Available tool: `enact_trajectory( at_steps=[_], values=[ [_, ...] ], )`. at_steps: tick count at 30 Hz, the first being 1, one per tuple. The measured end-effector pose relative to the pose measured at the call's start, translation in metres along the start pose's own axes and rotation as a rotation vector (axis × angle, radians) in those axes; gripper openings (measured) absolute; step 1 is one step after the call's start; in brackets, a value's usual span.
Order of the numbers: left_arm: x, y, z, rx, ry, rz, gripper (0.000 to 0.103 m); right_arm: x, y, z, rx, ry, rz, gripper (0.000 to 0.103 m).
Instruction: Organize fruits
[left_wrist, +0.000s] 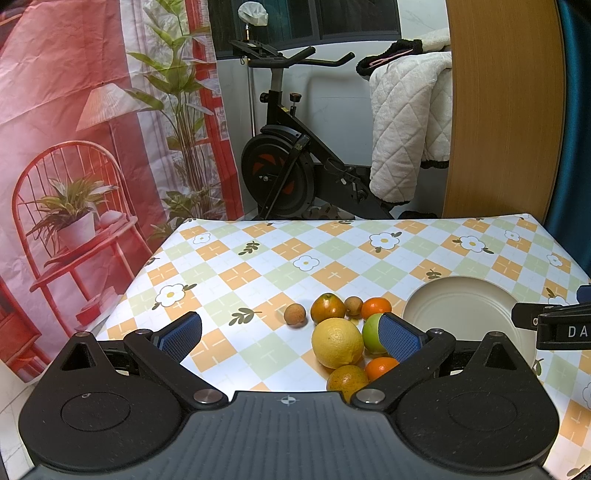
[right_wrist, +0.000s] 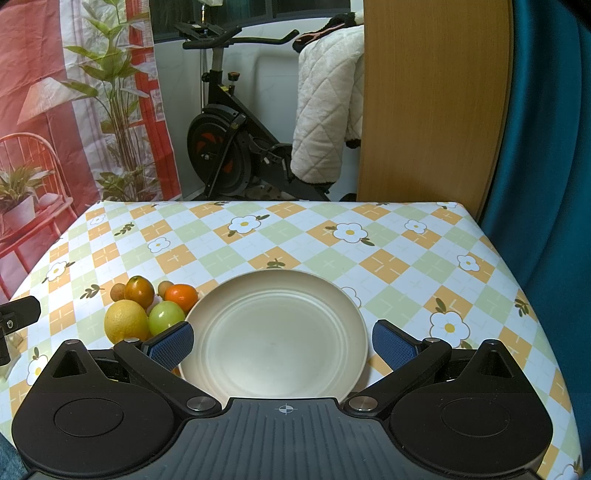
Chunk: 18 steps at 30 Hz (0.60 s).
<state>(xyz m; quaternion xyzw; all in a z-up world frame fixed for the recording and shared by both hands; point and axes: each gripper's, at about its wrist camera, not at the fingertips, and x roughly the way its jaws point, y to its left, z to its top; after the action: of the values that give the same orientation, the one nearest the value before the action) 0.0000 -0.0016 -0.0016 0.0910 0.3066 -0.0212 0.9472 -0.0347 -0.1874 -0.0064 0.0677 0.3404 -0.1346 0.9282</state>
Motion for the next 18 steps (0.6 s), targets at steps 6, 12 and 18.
enact_trajectory(
  at_steps=[6,12,18],
  values=[
    [-0.0013,-0.0015,0.0019,-0.002,0.007,-0.006,0.103,0.0000,0.0004,-0.0001,0.000,0.000,0.000,0.103],
    [-0.0020,-0.0056,0.0017,0.012,0.001,-0.020,0.103,-0.0014,0.0058,0.0018,-0.003,-0.001,0.000,0.103],
    [-0.0002,-0.0035,-0.0006,0.000,0.010,-0.052,0.103,0.0017,-0.0003,-0.0006,-0.005,0.002,0.003,0.103]
  ],
)
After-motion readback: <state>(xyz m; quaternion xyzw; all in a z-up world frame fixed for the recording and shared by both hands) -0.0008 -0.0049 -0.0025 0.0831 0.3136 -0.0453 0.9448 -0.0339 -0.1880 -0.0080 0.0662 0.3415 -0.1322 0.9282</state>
